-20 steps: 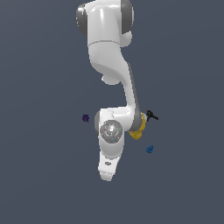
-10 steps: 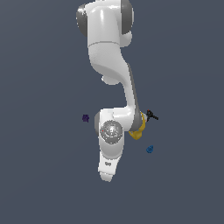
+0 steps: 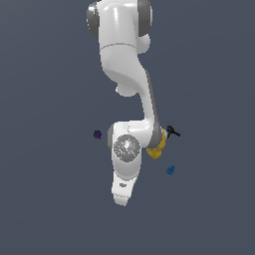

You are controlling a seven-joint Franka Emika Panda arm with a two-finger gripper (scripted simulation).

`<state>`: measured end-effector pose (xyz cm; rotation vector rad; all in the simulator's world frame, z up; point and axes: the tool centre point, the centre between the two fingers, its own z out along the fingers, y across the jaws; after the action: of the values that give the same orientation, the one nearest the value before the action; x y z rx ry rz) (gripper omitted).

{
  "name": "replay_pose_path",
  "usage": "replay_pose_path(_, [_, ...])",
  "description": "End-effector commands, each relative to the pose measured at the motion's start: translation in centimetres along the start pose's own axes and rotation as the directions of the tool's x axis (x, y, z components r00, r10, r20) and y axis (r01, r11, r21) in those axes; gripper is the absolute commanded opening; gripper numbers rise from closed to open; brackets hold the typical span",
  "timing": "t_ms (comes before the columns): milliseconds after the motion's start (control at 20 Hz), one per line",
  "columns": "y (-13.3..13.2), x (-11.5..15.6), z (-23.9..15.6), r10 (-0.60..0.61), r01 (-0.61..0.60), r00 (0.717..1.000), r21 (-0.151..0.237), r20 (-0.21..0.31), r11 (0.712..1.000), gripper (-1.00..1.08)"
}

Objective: Pick up a designated object from a clutter of objects.

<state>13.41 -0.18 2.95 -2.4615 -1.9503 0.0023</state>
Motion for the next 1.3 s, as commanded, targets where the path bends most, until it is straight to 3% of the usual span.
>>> replay_pose_path(0, [-0.1, -0.1, -0.9, 0.000, 0.000, 1.000, -0.002, 0.000, 1.000, -1.00])
replay_pose_path(450, [-1.3, -0.6, -6.9, 0.000, 0.000, 1.000, -0.002, 0.001, 1.000, -1.00])
replay_pose_path(1250, [-4.5, -2.0, -25.1, -0.001, 0.001, 1.000, -0.002, 0.000, 1.000, -1.00])
